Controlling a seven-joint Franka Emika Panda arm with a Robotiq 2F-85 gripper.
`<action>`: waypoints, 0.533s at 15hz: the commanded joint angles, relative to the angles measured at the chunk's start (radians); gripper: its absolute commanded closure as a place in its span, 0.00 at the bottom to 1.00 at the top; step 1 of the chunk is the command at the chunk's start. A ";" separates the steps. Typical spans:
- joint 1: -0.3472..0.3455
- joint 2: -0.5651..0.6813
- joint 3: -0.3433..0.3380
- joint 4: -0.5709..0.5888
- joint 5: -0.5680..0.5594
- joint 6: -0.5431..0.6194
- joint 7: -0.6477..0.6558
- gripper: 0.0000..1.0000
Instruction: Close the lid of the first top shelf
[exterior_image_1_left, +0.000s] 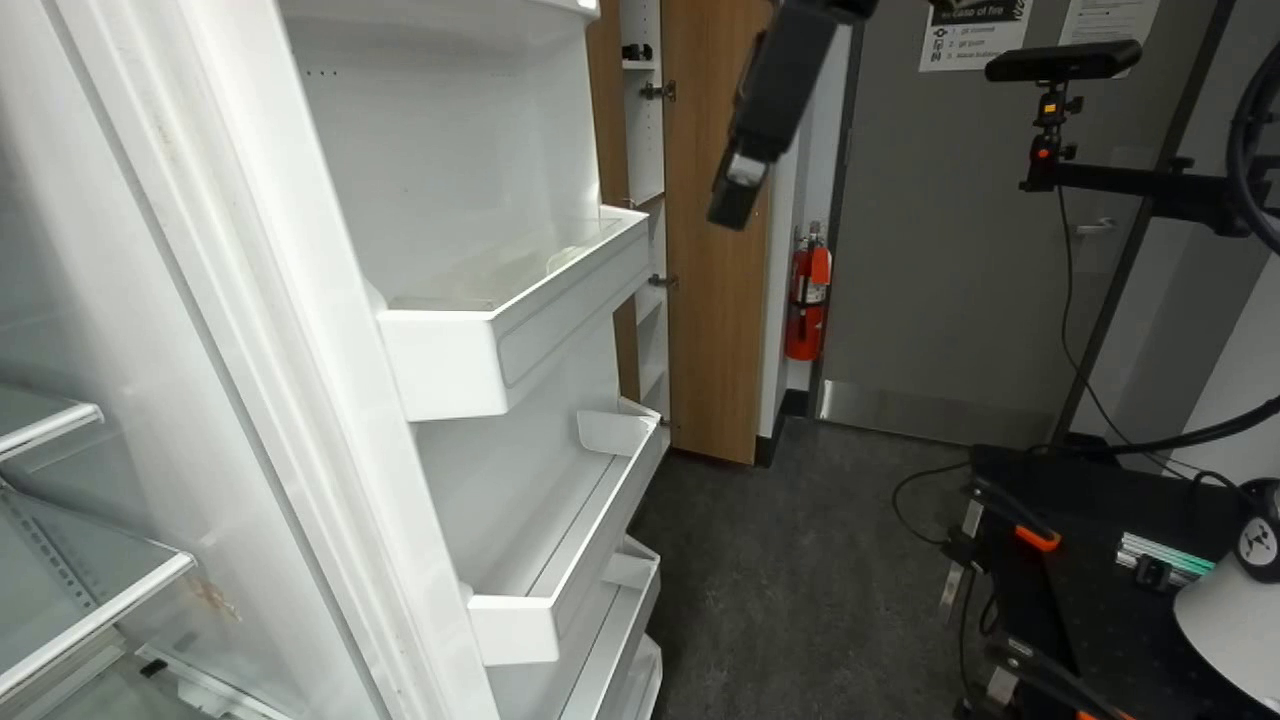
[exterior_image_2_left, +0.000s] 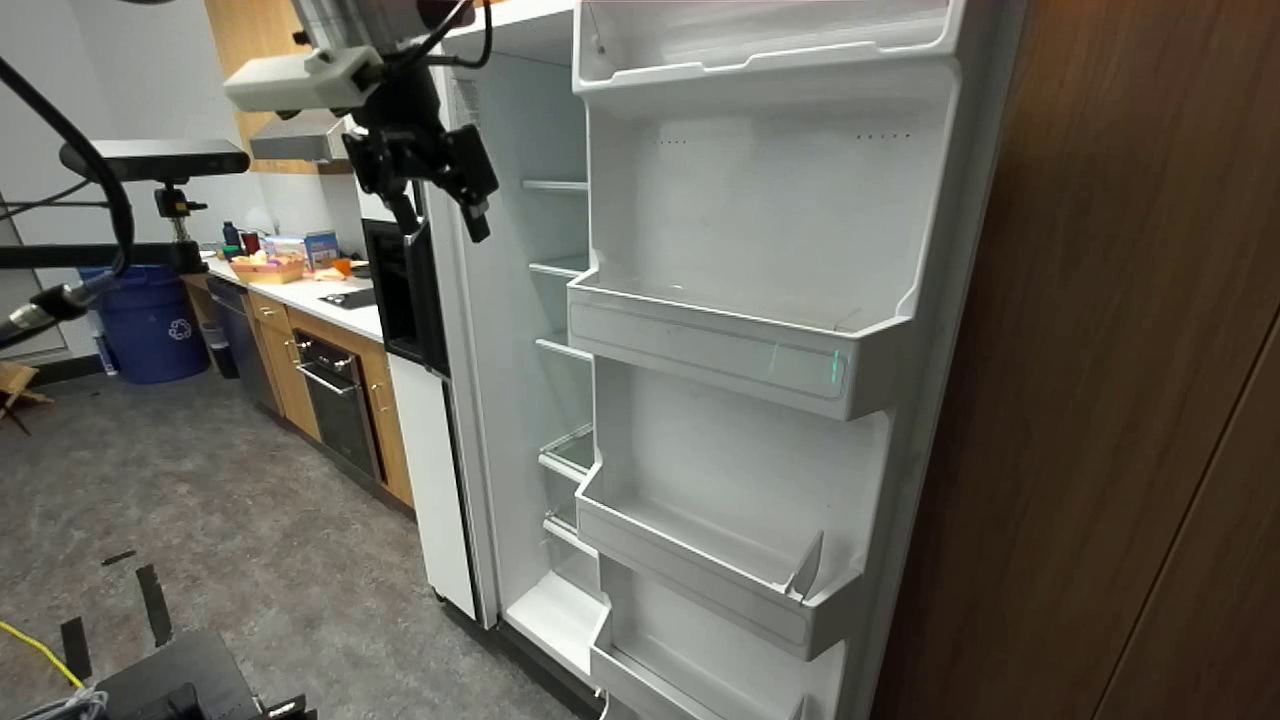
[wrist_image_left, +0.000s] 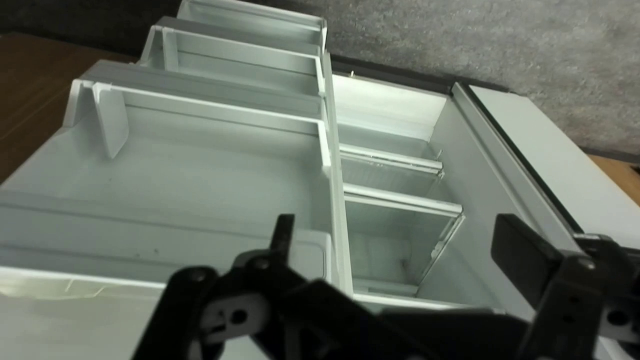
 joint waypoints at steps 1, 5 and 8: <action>-0.028 0.080 0.005 0.178 -0.045 -0.043 0.035 0.00; -0.034 0.136 0.015 0.341 -0.087 -0.086 0.045 0.00; -0.026 0.169 0.019 0.454 -0.097 -0.165 0.036 0.00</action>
